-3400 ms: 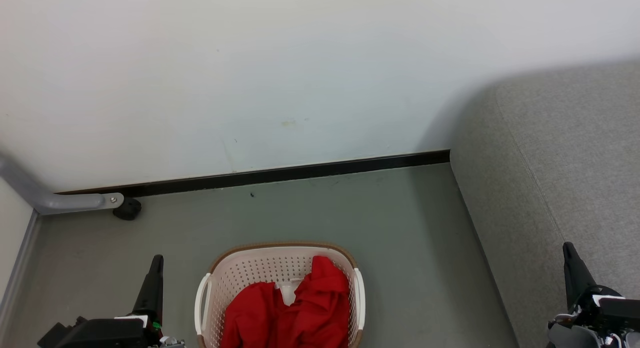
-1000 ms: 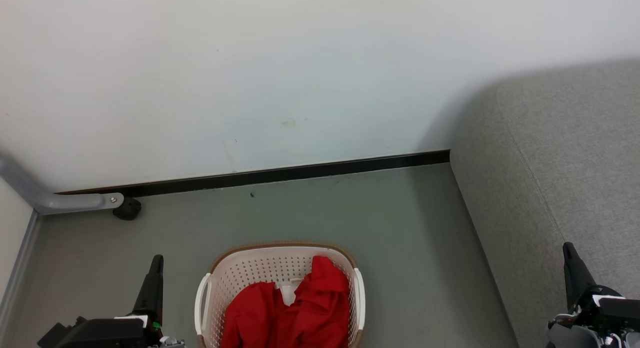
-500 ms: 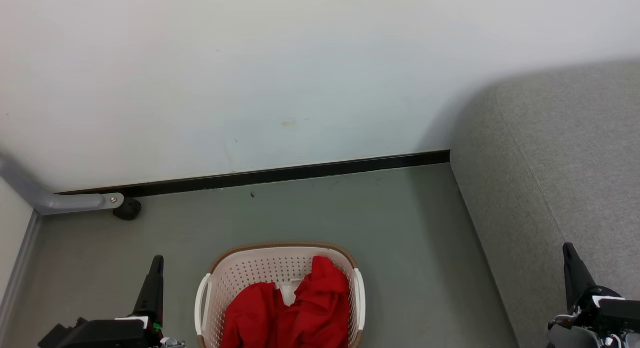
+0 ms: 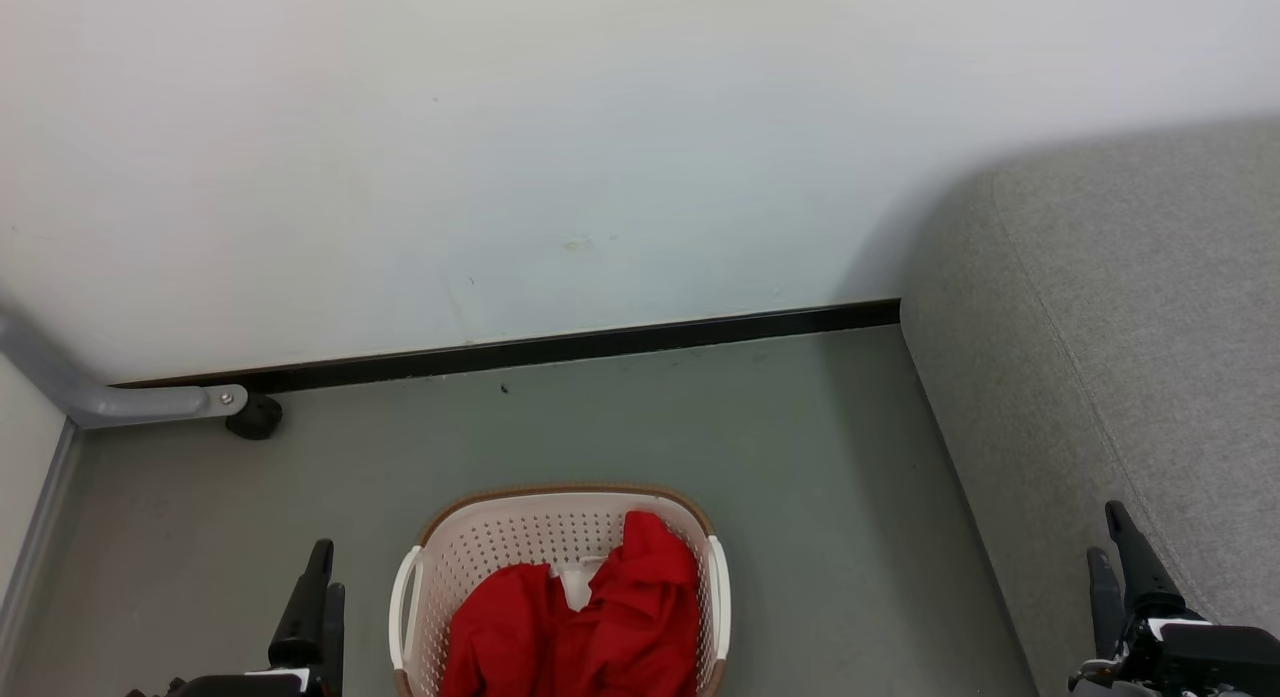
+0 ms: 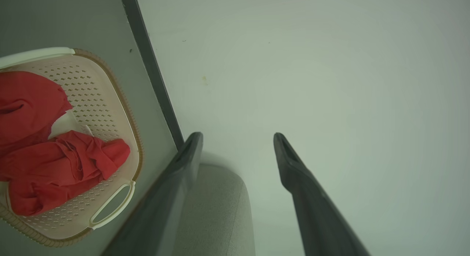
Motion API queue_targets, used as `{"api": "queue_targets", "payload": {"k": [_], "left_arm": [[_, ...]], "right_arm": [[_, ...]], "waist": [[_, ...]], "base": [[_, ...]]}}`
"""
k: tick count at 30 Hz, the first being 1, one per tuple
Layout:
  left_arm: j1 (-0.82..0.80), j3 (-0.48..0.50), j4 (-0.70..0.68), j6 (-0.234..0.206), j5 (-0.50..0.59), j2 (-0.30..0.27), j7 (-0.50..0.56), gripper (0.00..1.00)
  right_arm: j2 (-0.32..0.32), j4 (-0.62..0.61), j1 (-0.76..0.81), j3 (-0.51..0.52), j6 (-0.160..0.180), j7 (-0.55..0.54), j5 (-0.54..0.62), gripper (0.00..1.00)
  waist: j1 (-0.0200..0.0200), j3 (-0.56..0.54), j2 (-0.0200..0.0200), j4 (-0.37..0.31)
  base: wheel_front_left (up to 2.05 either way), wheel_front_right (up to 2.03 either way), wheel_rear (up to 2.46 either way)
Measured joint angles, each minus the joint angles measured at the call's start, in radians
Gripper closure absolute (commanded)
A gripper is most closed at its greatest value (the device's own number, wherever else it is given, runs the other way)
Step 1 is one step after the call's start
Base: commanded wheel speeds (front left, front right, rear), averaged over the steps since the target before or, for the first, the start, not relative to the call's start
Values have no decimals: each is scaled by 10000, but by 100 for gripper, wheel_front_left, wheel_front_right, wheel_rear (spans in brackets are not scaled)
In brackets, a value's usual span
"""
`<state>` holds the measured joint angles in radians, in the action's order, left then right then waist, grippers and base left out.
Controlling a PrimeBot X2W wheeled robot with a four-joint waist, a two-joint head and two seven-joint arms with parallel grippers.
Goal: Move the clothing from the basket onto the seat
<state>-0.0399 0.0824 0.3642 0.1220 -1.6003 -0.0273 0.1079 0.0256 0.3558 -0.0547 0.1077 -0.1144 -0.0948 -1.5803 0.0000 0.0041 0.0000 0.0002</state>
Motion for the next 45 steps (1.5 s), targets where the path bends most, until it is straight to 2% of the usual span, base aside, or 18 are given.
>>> {"api": "queue_targets", "payload": {"k": [8,24,32,45], "left_arm": [[-256,-71,174,0,180,-104,-134,0],[-781,-1003,537,2,1641,-719,-756,0],[-1035,-1716,817,6,2665,-1160,-1246,0],[-1445,-2936,1689,-6,5064,-1802,-1908,0]], "right_arm": [[4,119,-319,-349,0,270,504,0],[314,660,-1169,-1628,19,911,2397,0],[650,1045,-1644,-2694,293,1231,3933,0],[1016,1812,-2439,-4255,807,1680,6142,0]], "waist": [[0,15,0,0],[0,30,0,-4],[0,38,0,-8],[0,20,0,-3]], "base": [[0,0,0],[0,0,0],[0,0,0],[0,0,0]]}}
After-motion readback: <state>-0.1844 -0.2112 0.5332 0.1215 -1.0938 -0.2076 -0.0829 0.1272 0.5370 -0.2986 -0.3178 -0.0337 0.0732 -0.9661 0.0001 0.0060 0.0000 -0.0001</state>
